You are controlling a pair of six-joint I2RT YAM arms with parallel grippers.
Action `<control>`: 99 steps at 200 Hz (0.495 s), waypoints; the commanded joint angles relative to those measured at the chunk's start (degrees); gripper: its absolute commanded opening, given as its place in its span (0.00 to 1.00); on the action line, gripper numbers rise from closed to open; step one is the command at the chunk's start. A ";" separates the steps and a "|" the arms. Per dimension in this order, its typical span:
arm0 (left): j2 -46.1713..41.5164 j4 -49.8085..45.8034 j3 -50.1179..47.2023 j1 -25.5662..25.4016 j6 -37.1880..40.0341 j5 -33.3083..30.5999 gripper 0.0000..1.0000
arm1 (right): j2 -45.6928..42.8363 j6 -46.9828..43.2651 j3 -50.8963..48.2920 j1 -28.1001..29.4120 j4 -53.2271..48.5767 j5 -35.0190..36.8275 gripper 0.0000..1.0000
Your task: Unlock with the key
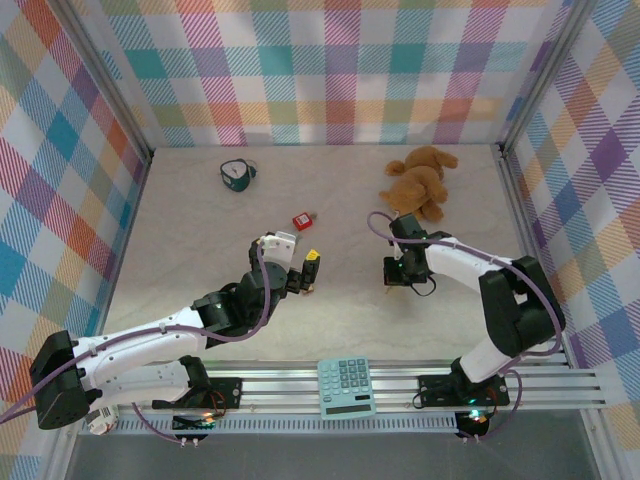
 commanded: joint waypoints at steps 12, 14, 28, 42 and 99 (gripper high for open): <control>-0.19 0.51 2.09 0.66 -0.96 0.74 0.90 | -4.00 1.91 -0.74 -0.17 0.41 -0.66 0.00; -0.13 0.58 2.08 0.66 -0.96 0.85 0.90 | -4.12 1.96 -0.75 -0.17 0.46 -0.71 0.00; 0.35 0.86 2.13 0.67 -1.14 1.08 0.89 | -4.30 1.99 -0.92 -0.17 0.26 -0.63 0.00; 0.67 0.96 2.28 0.71 -1.31 1.43 0.89 | -3.13 2.06 -0.12 -0.09 -0.61 -0.01 0.11; 0.12 0.00 2.48 0.66 -1.23 1.49 0.89 | 4.29 0.39 2.90 -0.17 -1.33 -0.81 0.28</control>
